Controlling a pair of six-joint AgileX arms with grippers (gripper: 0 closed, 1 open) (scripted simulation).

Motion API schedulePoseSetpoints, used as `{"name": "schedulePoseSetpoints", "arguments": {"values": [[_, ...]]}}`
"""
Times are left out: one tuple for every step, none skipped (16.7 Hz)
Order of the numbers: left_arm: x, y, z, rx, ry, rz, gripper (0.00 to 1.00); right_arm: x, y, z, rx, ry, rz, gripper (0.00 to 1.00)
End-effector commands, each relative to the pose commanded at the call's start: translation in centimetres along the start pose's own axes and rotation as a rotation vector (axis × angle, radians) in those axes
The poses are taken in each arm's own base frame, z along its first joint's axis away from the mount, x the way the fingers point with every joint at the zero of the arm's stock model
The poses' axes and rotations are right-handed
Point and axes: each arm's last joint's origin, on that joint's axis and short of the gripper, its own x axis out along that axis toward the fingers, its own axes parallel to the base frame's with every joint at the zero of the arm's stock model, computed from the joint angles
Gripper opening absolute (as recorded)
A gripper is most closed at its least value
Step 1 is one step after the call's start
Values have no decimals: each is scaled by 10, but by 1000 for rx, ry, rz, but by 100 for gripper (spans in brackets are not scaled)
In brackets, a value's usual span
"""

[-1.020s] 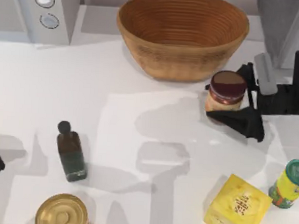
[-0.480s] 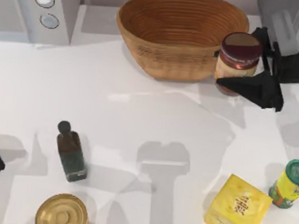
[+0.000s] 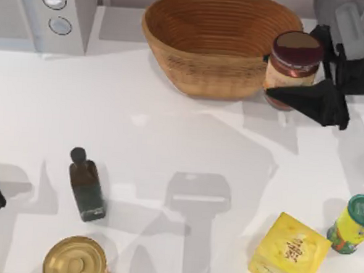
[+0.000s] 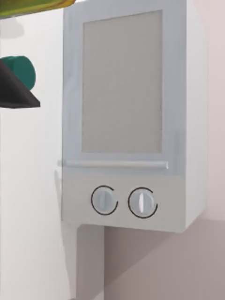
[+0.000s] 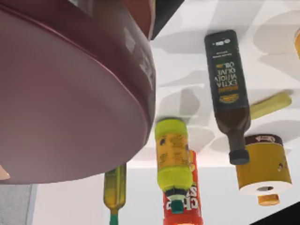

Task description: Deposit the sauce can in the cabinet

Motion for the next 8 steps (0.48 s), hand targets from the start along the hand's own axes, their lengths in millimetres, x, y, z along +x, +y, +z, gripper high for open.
{"name": "schedulePoseSetpoints", "arguments": {"values": [[0,0,0,0,0,0,100,-3,4,0,24,11,-18,0],[0,0,0,0,0,0,100,-6,10,1,54,26,-44,0],[0,0,0,0,0,0,100,-9,17,2,87,44,-76,0],[0,0,0,0,0,0,100,-13,27,4,117,65,-113,0],[0,0,0,0,0,0,100,-16,37,8,141,88,-158,0],[0,0,0,0,0,0,100,-20,49,13,154,112,-210,0],[0,0,0,0,0,0,100,-24,62,21,157,133,-265,0],[0,0,0,0,0,0,100,-28,77,31,151,147,-319,0]]}}
